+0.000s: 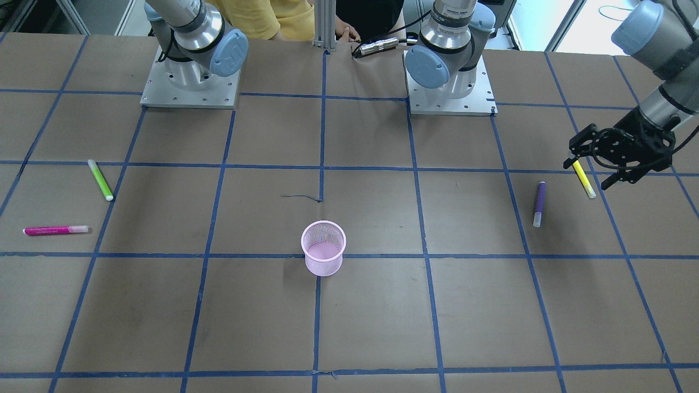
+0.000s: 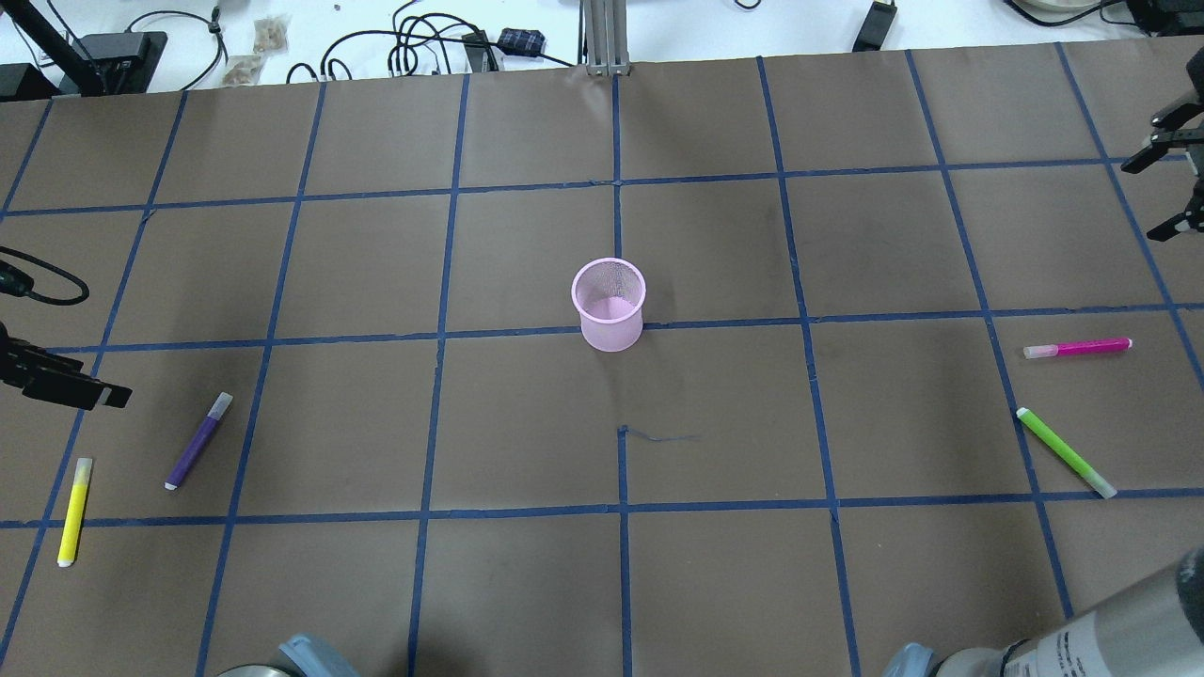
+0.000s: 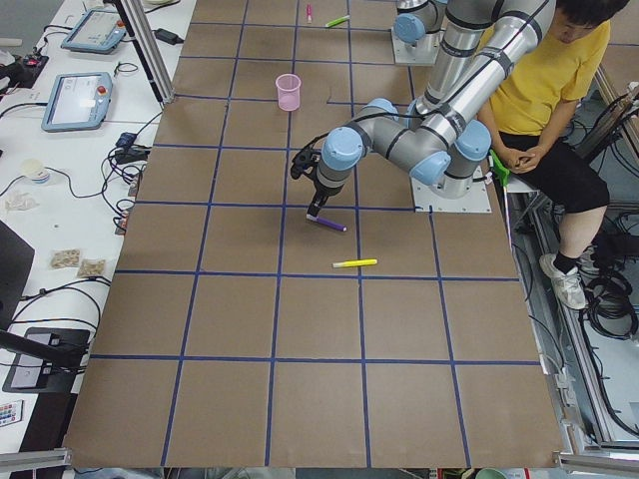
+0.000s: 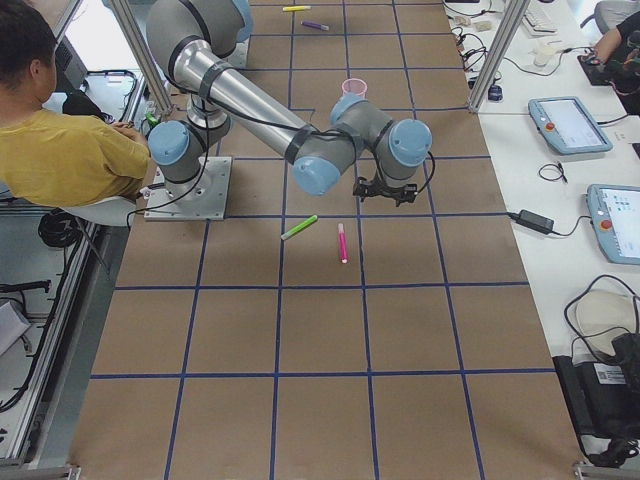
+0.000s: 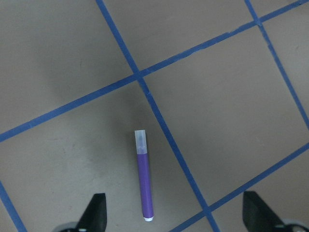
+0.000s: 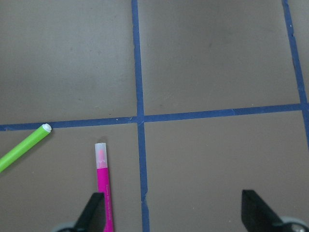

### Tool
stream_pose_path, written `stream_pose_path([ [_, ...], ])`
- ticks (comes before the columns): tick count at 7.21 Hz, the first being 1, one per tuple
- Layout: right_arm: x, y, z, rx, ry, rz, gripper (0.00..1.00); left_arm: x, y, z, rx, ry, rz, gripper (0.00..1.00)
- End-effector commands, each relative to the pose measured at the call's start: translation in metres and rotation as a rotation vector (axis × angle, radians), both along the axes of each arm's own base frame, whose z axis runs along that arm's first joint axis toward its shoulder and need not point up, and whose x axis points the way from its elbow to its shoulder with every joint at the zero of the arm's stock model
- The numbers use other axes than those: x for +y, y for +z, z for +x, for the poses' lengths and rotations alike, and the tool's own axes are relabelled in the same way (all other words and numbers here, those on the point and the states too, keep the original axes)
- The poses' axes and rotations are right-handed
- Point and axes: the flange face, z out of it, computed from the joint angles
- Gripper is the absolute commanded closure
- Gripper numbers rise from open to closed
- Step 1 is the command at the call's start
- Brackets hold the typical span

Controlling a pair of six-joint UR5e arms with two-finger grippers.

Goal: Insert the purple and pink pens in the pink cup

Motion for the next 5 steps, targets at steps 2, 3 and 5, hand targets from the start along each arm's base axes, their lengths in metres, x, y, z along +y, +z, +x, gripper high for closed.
stream_pose_path([
  [2, 0.019, -0.069, -0.05, -0.099, 0.174, -0.03, 0.0, 0.009, -0.059, 0.001, 0.014, -0.072, 0.042, 0.0],
  [3, 0.035, -0.097, -0.059, -0.1, 0.191, -0.047, 0.0, 0.019, -0.07, -0.004, 0.015, -0.049, 0.057, 0.02],
  [5, 0.054, -0.138, -0.062, -0.156, 0.147, -0.064, 0.0, 0.037, -0.093, -0.003, 0.0, 0.011, 0.039, 0.03],
])
